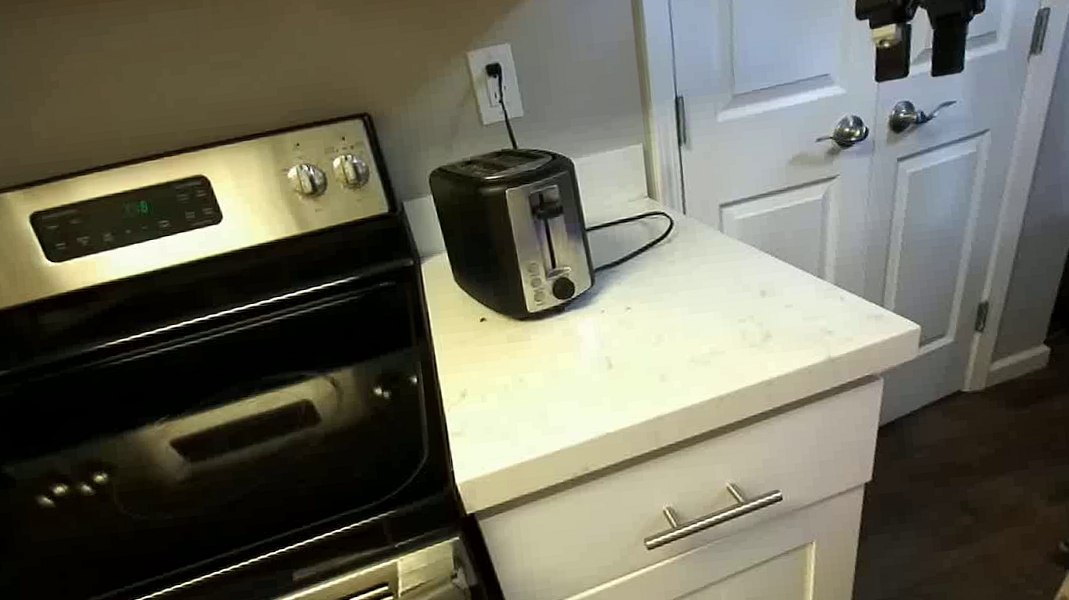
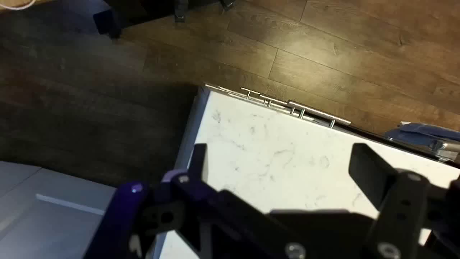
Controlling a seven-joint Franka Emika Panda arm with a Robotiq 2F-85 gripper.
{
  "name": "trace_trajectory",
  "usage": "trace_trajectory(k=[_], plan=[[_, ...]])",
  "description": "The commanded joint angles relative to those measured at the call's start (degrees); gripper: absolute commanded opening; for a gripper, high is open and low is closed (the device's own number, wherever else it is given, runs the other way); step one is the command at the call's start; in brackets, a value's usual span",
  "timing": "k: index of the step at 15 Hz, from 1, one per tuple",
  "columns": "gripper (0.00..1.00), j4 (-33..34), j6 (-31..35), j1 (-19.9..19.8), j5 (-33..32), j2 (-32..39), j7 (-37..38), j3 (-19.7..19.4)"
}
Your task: Push down the switch of the toaster
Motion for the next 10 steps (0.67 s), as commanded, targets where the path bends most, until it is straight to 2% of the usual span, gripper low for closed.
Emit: trace_trajectory(k=[1,7,10], plan=[[1.0,0.2,-0.2,-0.9,0.3,0.1,-0.3,0.7],[1.0,0.2,-0.2,-0.9,0.3,0.1,-0.3,0.7],[1.0,-1.1,5.5,-1.6,0.6,1.6,-1.2,-0.3]])
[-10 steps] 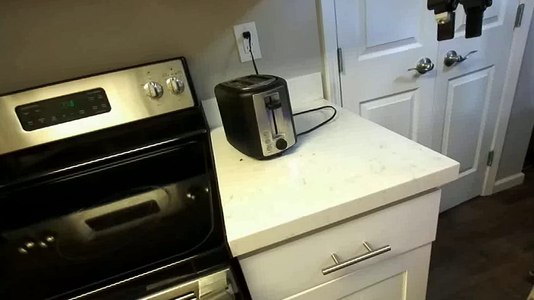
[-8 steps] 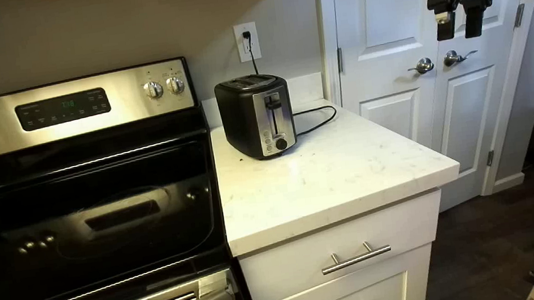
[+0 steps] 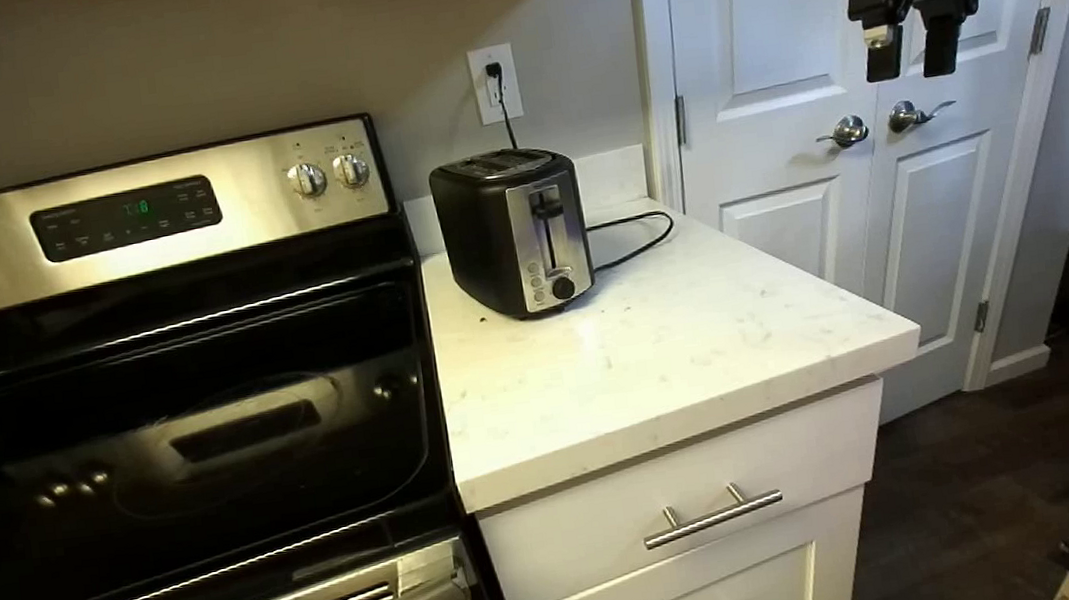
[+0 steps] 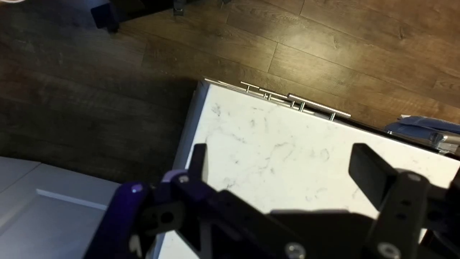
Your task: Push down the switch of the toaster
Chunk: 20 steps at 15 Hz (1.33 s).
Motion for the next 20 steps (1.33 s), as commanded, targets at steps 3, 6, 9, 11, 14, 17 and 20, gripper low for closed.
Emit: trace_trajectory(k=[3,6,9,11,14,17,20], plan=[[1.0,-0.6,8.9,-1.0,1.8,3.1,-1.4,-0.3],[1.0,0.6,15.9,0.0,2.0,6.5,-3.2,0.0],[1.0,1.9,22.3,0.6,2.5,11.0,-6.3,-0.6],[1.0,3.1,25.9,1.1,3.5,14.3,-8.4,-0.9],[1.0,5.4,28.9,2.1,6.0,18.6,-10.9,-0.2],[1.0,7.6,30.1,3.4,7.5,21.2,-12.2,1.0],[1.0,10.3,30.5,5.0,8.9,22.4,-13.5,2.5]])
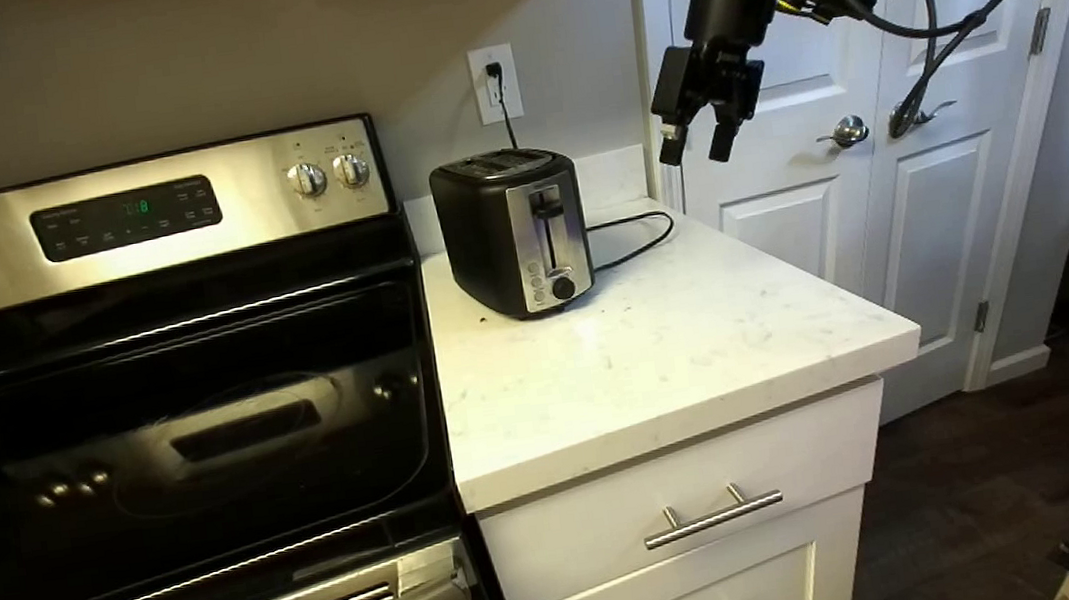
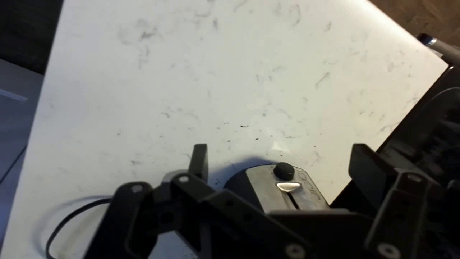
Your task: Push down the switch of the toaster
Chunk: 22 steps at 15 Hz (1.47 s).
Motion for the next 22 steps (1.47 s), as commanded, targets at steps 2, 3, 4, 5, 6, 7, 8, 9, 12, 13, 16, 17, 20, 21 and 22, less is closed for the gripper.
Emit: trace_trajectory(k=[2,3,4,5,6,7,8,9,12,13,16,17,20,21,22], plan=[[1.0,4.5,1.9,1.6,2.8,2.2,-4.2,1.9],[1.0,5.3,2.4,1.8,3.0,2.5,-4.6,2.2],[1.0,6.4,2.9,1.9,2.8,3.2,-4.7,2.4],[1.0,7.0,3.5,2.0,3.0,3.5,-5.2,2.5],[1.0,8.0,4.1,2.1,3.4,4.2,-5.6,2.5],[1.0,8.6,4.7,2.1,3.7,4.8,-6.0,2.6],[1.0,9.3,5.7,2.0,4.5,5.7,-6.9,2.5],[1.0,9.9,6.2,1.9,5.1,6.3,-7.4,2.5],[1.0,11.1,7.3,1.5,7.6,7.9,-9.4,2.6],[1.0,11.5,7.4,1.4,8.1,8.3,-9.9,2.7],[0.68,12.2,7.5,1.3,8.6,9.0,-11.3,3.1],[0.6,12.4,7.5,1.3,8.9,9.2,-11.8,3.2],[0.41,13.4,7.5,1.1,9.5,10.3,-12.2,3.2],[0.34,13.6,7.6,1.1,9.7,10.7,-12.4,3.2],[0.28,14.0,7.6,1.1,9.7,11.1,-12.2,3.3]])
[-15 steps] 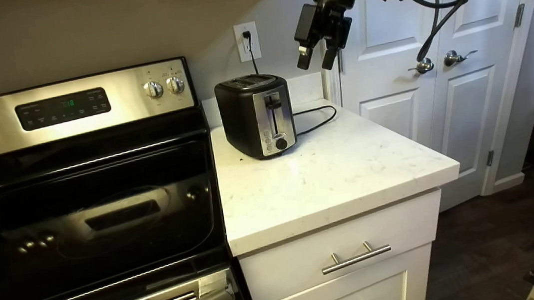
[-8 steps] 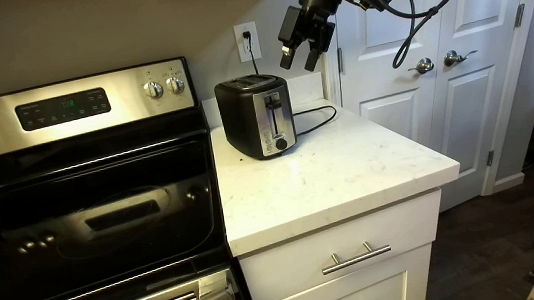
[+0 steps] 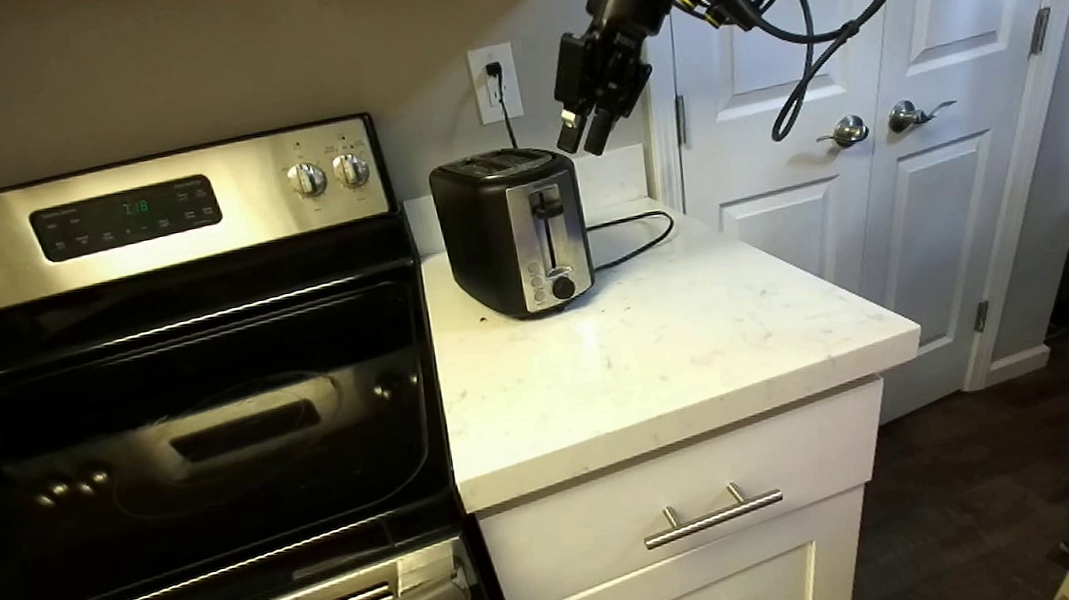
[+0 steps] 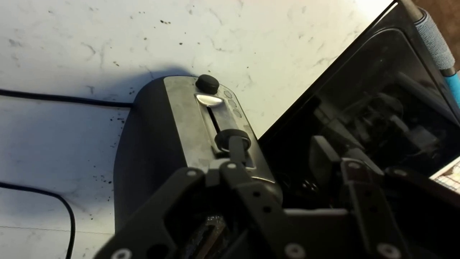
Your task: Push down the switch of the toaster
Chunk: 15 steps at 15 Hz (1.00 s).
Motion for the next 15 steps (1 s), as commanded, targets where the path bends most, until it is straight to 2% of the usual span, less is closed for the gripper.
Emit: trace_trajectory(k=[1,4,15], plan=[[0.22,1.6,1.3,-1.0,2.5,2.1,-2.9,0.8],[0.02,2.6,1.5,-1.2,2.8,3.2,-3.0,1.0],[0.0,6.8,3.3,-2.1,2.4,9.8,-1.9,2.2]])
